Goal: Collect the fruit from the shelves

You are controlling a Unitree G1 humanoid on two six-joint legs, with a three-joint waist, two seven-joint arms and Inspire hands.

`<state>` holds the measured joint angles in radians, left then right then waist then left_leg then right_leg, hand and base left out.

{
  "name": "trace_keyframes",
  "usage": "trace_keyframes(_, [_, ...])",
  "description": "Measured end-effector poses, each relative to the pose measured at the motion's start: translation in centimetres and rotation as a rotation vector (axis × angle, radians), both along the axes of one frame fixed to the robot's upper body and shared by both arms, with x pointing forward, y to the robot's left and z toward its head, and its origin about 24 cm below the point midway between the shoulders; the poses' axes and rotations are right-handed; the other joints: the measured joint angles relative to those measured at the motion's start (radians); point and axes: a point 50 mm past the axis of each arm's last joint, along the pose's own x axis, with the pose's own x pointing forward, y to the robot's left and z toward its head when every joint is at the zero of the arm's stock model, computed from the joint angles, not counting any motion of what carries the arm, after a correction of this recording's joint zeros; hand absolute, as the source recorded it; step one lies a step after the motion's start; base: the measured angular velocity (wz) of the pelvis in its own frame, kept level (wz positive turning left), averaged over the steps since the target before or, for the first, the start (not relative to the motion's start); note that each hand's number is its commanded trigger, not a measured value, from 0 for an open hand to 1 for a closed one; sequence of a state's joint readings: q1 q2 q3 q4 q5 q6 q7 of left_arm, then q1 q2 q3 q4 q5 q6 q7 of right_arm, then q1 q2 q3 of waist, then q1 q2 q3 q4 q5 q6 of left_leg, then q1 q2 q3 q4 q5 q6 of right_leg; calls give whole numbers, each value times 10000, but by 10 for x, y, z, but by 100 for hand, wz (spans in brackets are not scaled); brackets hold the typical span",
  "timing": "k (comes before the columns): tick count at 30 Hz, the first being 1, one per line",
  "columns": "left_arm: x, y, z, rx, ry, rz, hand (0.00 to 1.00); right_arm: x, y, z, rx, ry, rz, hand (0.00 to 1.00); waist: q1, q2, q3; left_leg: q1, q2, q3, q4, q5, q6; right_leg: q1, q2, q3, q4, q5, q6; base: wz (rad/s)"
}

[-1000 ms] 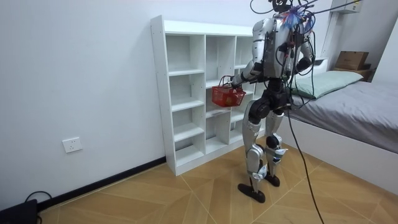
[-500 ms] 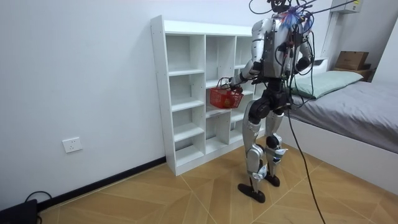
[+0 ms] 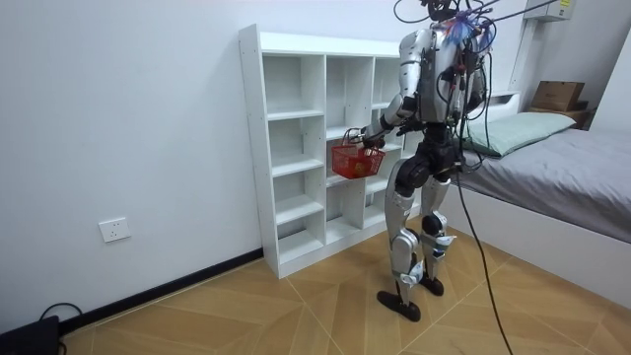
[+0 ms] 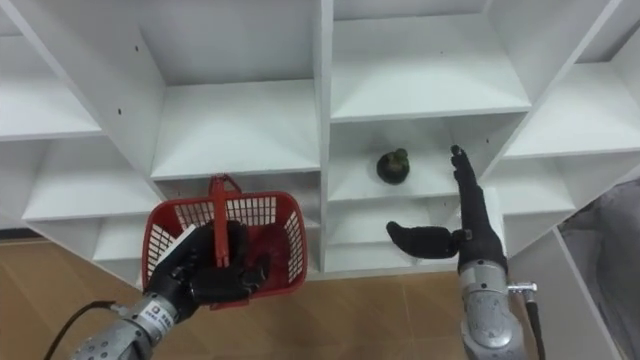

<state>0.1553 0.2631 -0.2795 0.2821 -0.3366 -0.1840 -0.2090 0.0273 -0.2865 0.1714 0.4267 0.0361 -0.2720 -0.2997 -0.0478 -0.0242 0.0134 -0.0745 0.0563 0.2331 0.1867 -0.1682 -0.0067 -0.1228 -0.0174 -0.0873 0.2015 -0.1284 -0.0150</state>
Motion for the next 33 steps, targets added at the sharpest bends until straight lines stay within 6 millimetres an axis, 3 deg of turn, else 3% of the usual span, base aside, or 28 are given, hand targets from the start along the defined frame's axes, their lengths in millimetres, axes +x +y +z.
trace_keyframes(1, [1,3,0,38,-9,103,100,2,0,0,-73,-14,-12,0,32,-59,32,-32,-4,-29,1,0,0,-11,2,-26,-7,-5,-2,8])
trace_keyframes(4, [2,8,0,101,35,312,100,5,-2,0,-152,54,-79,0,71,-178,8,-276,-11,-127,49,1,1,-196,-8,-105,-2,-7,-4,8])
trace_keyframes(14, [3,13,-1,303,99,430,100,26,-17,16,-563,-445,-367,0,264,-204,2,-563,7,-227,132,0,0,-392,-111,-487,28,-3,-11,3])
trace_keyframes(24, [4,12,0,272,67,234,100,28,-23,7,-704,57,-602,0,331,-232,7,-1035,-9,-483,386,16,14,-602,-178,-833,43,5,-26,10])
trace_keyframes(33, [4,17,-12,484,626,350,100,35,-31,3,-902,435,-838,0,591,-268,41,-1406,-3,-684,505,17,13,-825,-198,-994,49,10,-43,6])
